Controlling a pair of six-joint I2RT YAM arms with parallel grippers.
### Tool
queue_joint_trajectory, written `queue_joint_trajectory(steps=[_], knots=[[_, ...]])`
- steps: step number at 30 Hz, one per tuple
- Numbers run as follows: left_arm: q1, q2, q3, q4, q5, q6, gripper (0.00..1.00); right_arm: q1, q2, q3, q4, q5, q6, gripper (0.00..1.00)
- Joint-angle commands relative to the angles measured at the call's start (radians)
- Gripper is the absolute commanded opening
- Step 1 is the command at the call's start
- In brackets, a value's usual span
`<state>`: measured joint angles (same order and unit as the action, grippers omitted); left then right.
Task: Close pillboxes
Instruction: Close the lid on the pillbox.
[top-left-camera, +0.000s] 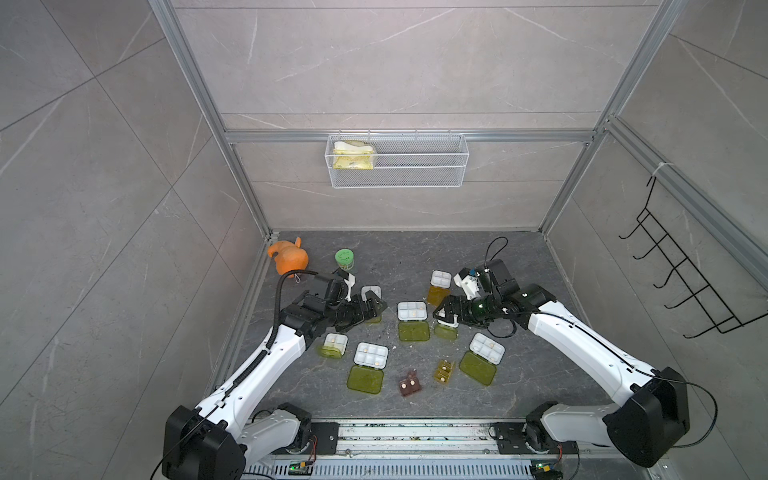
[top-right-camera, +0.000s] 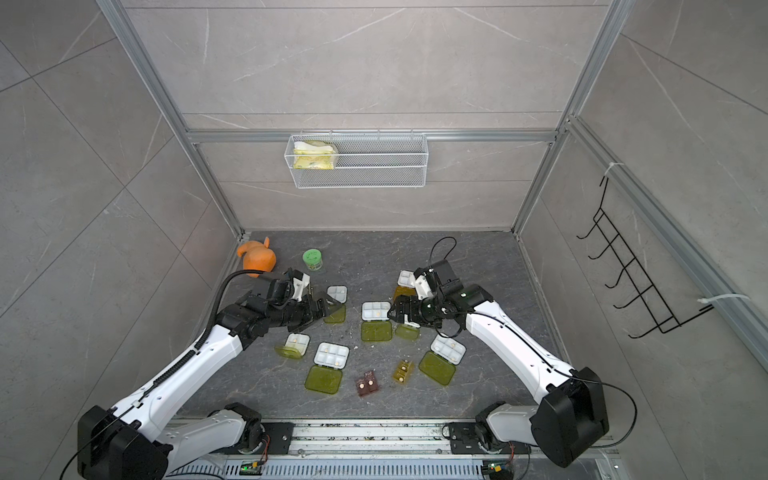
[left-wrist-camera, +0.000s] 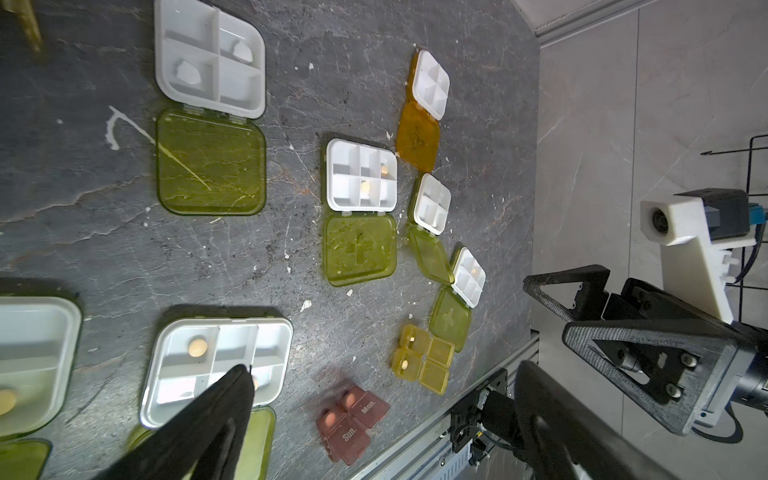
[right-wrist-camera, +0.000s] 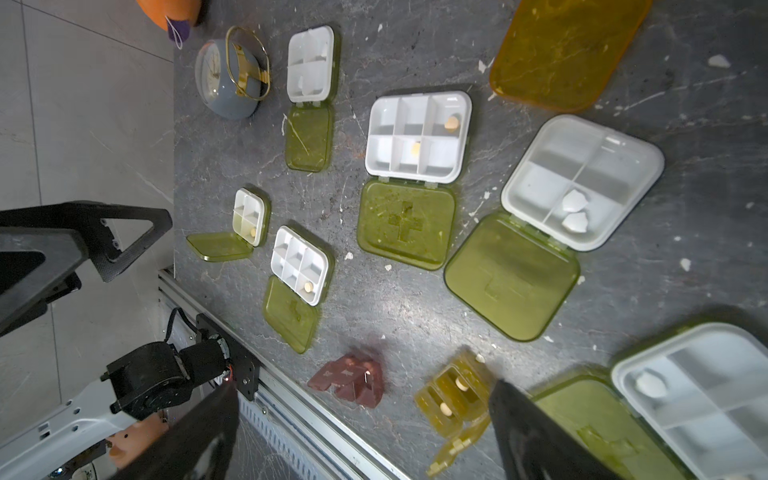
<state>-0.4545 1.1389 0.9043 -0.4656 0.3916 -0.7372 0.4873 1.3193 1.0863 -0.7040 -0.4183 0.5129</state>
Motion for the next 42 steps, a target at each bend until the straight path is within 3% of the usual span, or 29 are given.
queue_joint_trajectory(steps=[1, 9, 15, 20, 25, 35, 42], knots=[[-0.031, 0.021, -0.004, 0.061, 0.029, -0.014, 0.99, 0.011, -0.004, -0.024, -0.057, 0.040, 0.018, 0.94], [-0.088, 0.073, 0.012, 0.073, 0.044, -0.007, 0.97, 0.123, -0.039, -0.068, -0.044, 0.011, 0.048, 0.86], [-0.105, 0.068, -0.008, 0.071, 0.044, -0.008, 0.93, 0.211, -0.078, -0.109, -0.078, 0.057, 0.086, 0.77], [-0.114, 0.086, -0.002, 0.073, 0.054, 0.008, 0.90, 0.270, -0.103, -0.114, -0.146, 0.135, 0.134, 0.76], [-0.135, 0.139, 0.027, 0.073, 0.068, 0.020, 0.82, 0.282, -0.137, -0.122, -0.204, 0.201, 0.166, 0.76], [-0.233, 0.256, 0.116, 0.069, 0.047, 0.046, 0.80, 0.281, -0.190, -0.129, -0.353, 0.325, 0.208, 0.70], [-0.287, 0.320, 0.167, 0.068, 0.038, 0.052, 0.77, 0.279, -0.221, -0.134, -0.319, 0.301, 0.222, 0.70]])
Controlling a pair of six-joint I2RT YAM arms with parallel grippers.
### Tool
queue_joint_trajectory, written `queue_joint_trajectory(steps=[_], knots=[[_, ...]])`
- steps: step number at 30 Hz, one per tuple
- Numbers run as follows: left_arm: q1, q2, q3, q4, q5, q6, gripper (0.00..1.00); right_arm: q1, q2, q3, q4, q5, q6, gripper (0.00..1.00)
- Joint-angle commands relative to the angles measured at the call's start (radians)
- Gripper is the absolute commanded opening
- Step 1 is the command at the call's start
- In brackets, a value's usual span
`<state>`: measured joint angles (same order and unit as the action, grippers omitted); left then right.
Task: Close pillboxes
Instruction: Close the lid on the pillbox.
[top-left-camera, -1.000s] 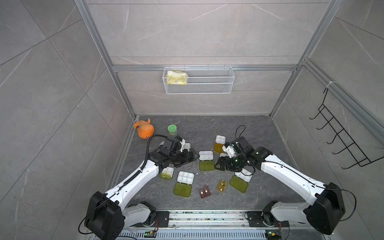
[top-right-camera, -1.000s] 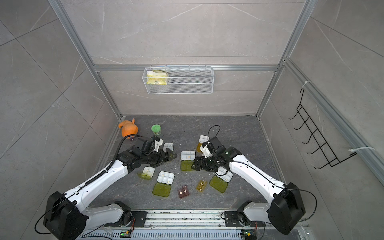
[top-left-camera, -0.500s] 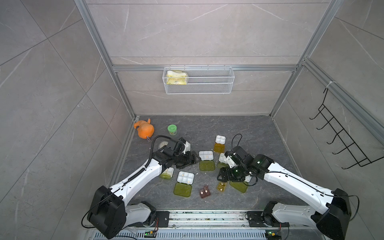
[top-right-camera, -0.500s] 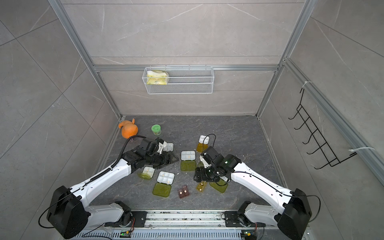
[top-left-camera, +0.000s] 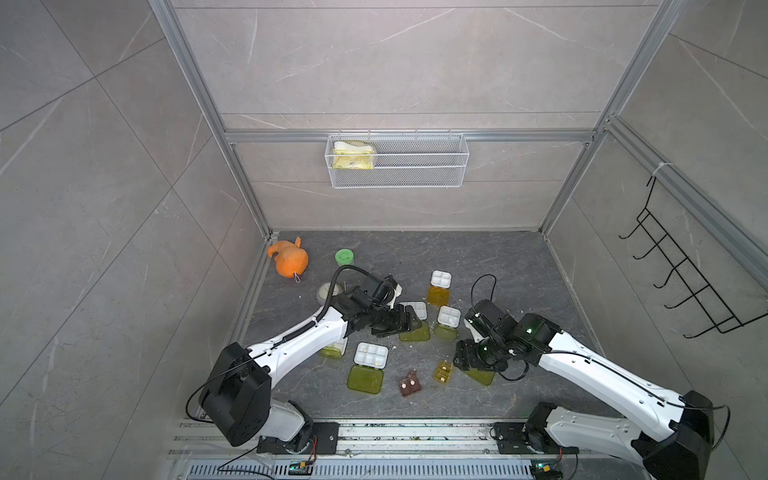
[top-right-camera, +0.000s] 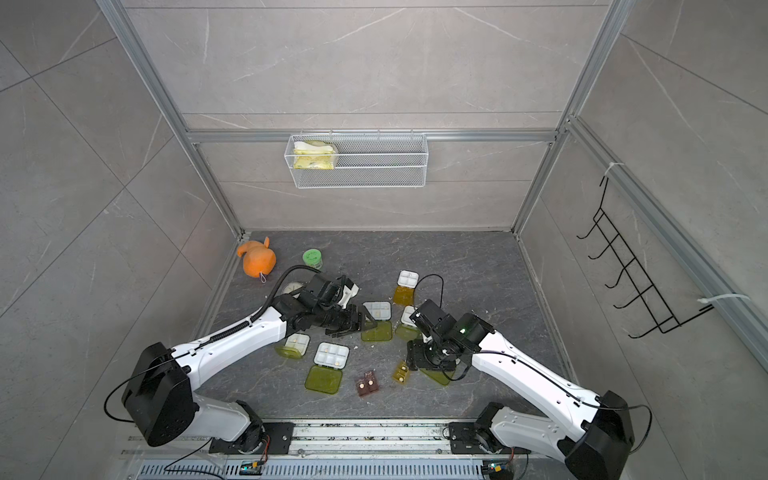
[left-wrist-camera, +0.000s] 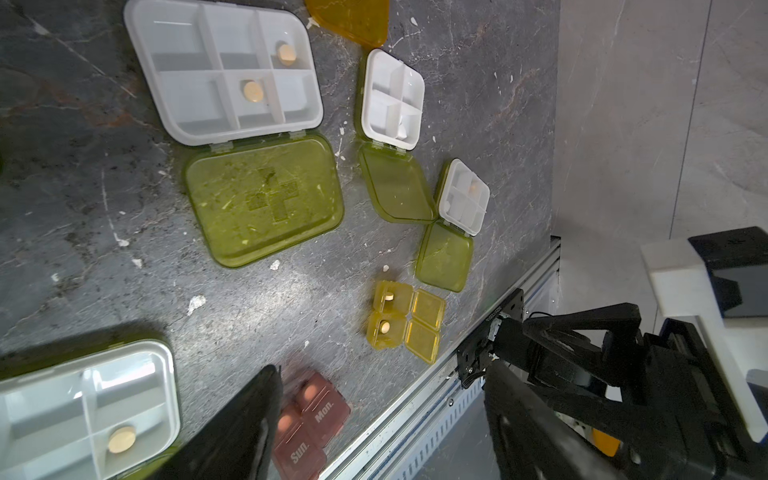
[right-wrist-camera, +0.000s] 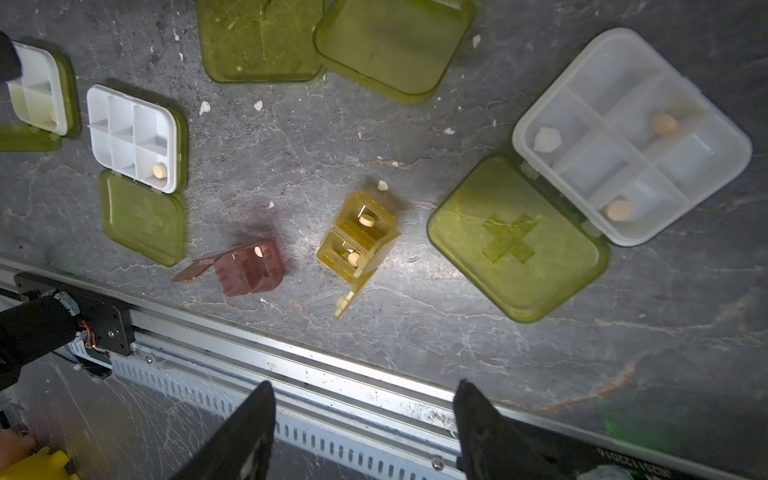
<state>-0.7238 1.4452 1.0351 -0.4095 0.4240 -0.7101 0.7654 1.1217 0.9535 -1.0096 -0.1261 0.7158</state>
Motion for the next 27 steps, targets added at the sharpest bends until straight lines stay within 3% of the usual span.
queue_joint_trajectory(steps=[1, 5, 14, 21, 27], knots=[[-0.025, 0.023, 0.041, 0.012, 0.003, 0.024, 0.77, 0.002, -0.024, -0.002, -0.012, 0.002, 0.016, 0.69], [-0.060, 0.067, 0.074, 0.015, 0.005, 0.023, 0.64, 0.002, -0.026, -0.029, 0.003, -0.012, 0.026, 0.66], [-0.124, 0.163, 0.149, -0.025, 0.007, 0.058, 0.46, 0.002, 0.009, -0.064, 0.110, -0.059, 0.072, 0.53], [-0.147, 0.178, 0.128, -0.034, 0.008, 0.057, 0.35, 0.002, 0.047, -0.098, 0.175, -0.099, 0.091, 0.41], [-0.157, 0.187, 0.120, -0.058, 0.014, 0.063, 0.18, 0.002, 0.079, -0.114, 0.218, -0.120, 0.105, 0.36]])
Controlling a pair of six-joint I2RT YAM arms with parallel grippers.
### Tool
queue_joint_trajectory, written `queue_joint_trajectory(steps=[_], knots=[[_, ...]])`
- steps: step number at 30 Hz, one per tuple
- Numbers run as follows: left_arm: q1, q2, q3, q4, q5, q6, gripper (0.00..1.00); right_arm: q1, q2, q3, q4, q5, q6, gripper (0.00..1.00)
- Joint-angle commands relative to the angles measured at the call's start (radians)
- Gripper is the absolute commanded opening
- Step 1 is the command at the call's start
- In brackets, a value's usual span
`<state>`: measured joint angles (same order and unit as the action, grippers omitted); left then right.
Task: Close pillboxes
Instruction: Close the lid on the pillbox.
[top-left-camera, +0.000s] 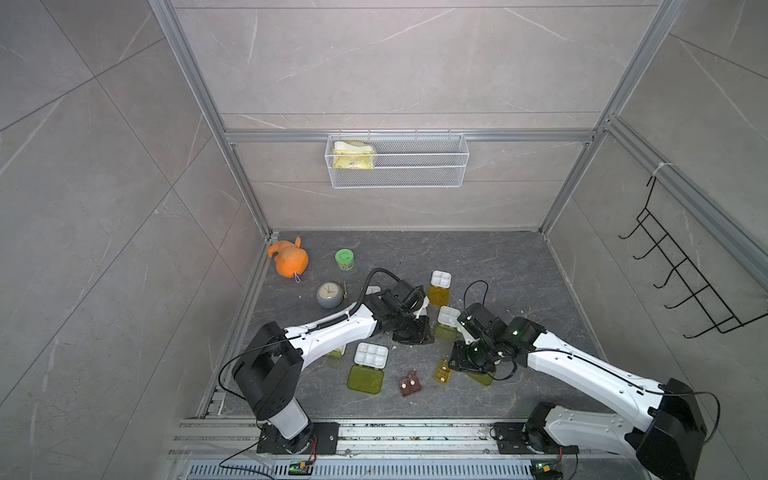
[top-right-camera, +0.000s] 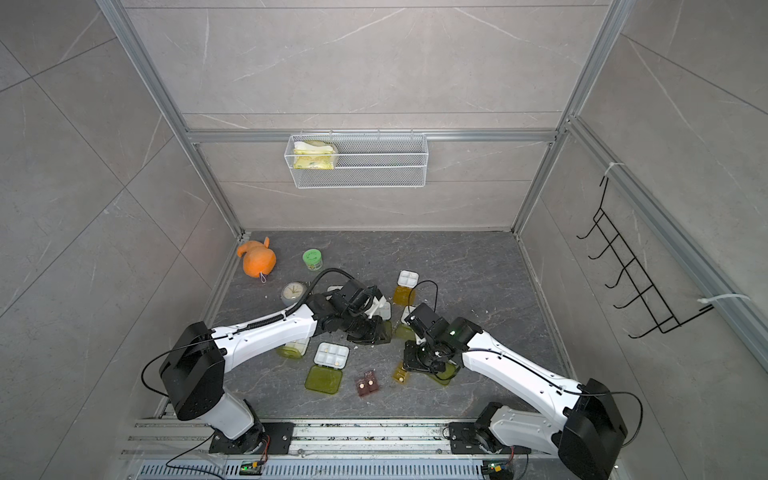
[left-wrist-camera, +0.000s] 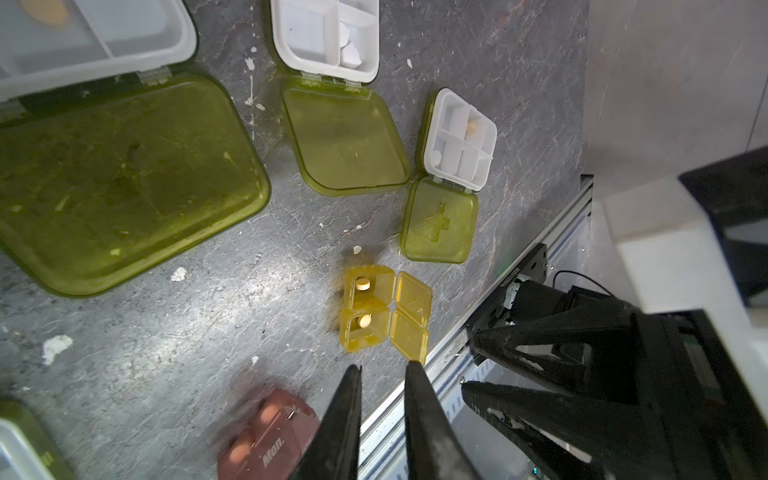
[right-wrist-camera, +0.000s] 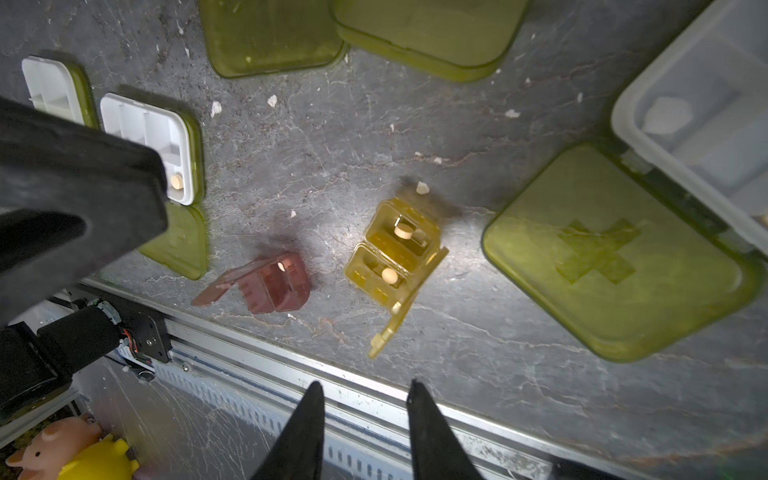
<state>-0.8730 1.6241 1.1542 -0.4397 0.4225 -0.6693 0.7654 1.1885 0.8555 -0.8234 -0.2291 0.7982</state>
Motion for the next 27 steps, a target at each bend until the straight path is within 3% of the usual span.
queue_joint_trajectory(steps=[1, 27], knots=[[-0.010, 0.010, 0.000, -0.031, 0.016, 0.025, 0.17, 0.002, 0.018, -0.018, 0.032, -0.018, 0.024, 0.36], [-0.044, 0.033, 0.002, -0.055, 0.024, 0.043, 0.11, 0.002, 0.097, -0.044, 0.098, -0.002, 0.037, 0.35]])
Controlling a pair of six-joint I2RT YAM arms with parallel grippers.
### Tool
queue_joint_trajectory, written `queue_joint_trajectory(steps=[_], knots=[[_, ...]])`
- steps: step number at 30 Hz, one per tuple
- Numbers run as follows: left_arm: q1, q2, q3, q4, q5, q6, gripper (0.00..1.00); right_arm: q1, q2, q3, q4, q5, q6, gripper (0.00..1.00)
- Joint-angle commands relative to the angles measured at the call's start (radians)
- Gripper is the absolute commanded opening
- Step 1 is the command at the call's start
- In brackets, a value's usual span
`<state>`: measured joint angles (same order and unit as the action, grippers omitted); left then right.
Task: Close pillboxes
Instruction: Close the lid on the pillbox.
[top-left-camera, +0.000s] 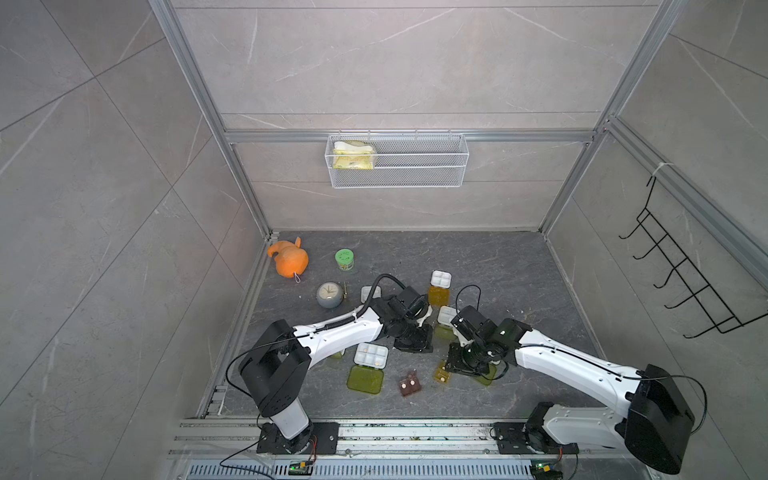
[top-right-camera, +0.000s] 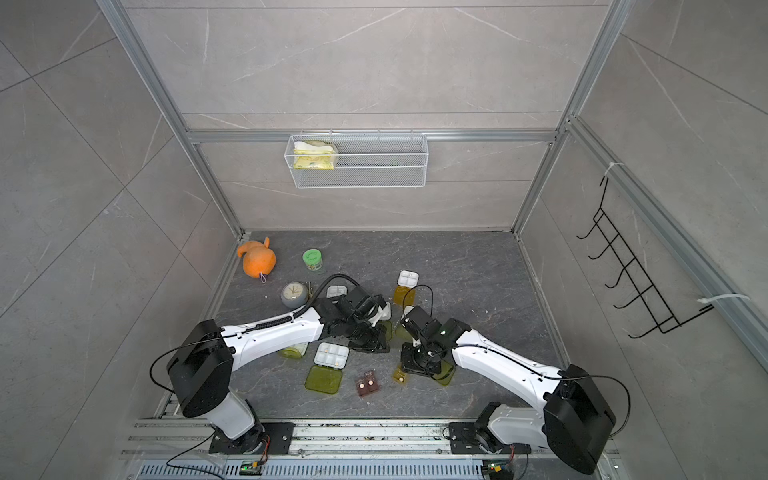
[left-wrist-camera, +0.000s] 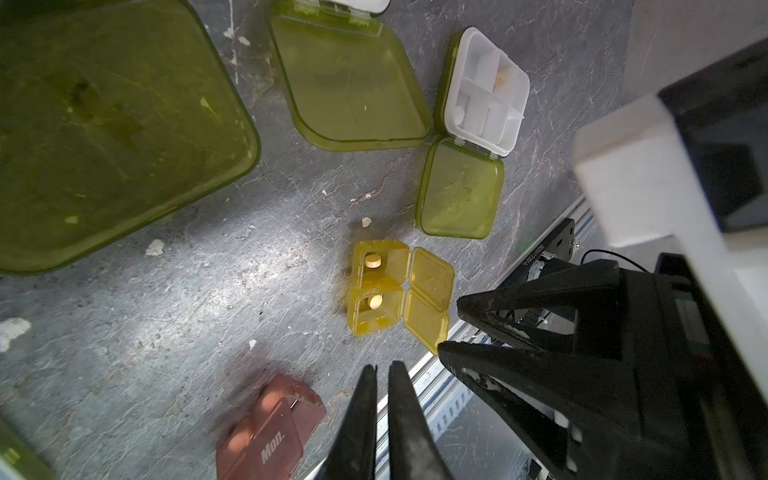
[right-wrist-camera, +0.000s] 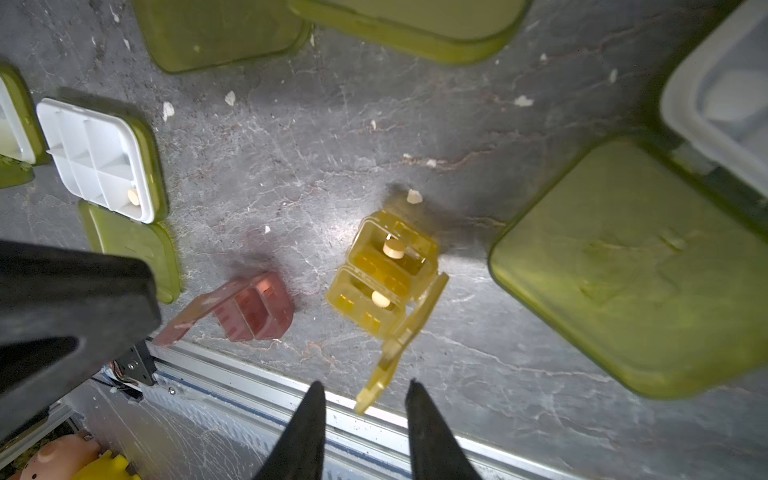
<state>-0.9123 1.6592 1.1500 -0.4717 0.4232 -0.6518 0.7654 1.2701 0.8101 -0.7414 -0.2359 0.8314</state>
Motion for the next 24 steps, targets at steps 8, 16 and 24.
queue_joint_trajectory(steps=[8, 16, 24], knots=[[-0.005, -0.010, -0.009, -0.025, 0.019, 0.023, 0.09, 0.002, 0.044, 0.006, 0.042, 0.001, -0.003, 0.35], [-0.005, -0.014, -0.015, -0.022, 0.014, 0.023, 0.08, 0.002, 0.072, 0.016, 0.065, -0.009, -0.010, 0.35], [-0.005, -0.006, -0.009, -0.027, 0.017, 0.026, 0.06, 0.002, 0.093, 0.030, 0.066, -0.003, -0.026, 0.35]])
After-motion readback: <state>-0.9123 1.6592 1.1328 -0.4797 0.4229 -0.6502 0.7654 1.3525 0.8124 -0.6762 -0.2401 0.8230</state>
